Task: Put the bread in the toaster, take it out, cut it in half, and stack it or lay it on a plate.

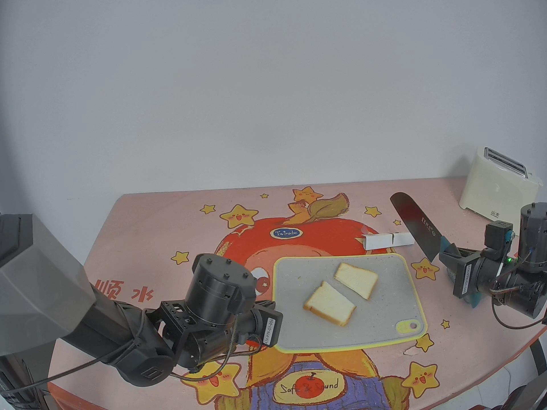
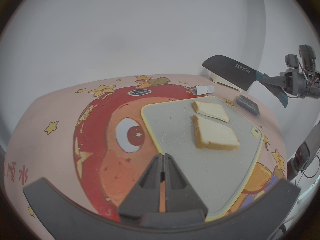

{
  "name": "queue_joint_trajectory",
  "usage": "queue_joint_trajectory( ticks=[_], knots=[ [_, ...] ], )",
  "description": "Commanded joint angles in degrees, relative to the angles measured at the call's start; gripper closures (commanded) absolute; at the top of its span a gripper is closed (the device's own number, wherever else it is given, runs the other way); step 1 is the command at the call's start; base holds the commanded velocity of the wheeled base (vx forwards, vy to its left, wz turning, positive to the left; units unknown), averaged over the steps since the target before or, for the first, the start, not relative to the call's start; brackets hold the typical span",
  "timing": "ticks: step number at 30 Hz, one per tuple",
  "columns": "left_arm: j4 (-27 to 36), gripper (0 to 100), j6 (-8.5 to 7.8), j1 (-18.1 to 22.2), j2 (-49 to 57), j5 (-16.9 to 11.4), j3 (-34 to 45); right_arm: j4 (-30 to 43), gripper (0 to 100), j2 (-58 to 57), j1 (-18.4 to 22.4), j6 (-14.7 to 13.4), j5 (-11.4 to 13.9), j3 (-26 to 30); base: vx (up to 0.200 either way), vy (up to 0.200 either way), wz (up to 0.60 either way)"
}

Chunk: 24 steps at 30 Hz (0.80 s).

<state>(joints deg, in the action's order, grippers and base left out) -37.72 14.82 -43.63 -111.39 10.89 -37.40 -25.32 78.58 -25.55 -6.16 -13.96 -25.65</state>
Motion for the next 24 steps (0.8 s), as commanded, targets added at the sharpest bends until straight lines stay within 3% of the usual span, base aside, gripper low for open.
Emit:
queue_joint_trajectory(
  ticks=[1, 9, 16, 21, 24],
  knots=[
    [0.36, 100, -0.06, 1.44, 2.14, 0.01, 2.42, 0.01, 100, 0.08, -0.02, 0.0, -0.02, -0.02, 0.0, 0.0, 0.0],
    [0.36, 100, -0.23, 4.87, 7.94, -0.16, 6.9, 0.01, 100, 0.17, -0.02, 0.0, -0.02, 0.07, 0.0, 0.0, 0.0],
    [-0.6, 100, 0.73, 2.23, 13.83, -1.31, 6.46, 0.01, 100, 0.35, -0.02, 0.0, -0.02, 0.07, 0.0, 0.0, 0.0],
    [-7.02, 100, 4.69, -3.57, 19.19, -1.31, 6.64, 0.36, 100, 0.61, -0.02, -0.08, 0.07, 0.16, 0.0, 0.0, 0.0],
    [-10.89, 100, 5.48, -4.01, 22.44, -1.39, 7.17, 0.53, 100, 1.05, -0.29, -0.35, 0.07, 0.16, 0.0, 0.0, 0.0]
  ],
)
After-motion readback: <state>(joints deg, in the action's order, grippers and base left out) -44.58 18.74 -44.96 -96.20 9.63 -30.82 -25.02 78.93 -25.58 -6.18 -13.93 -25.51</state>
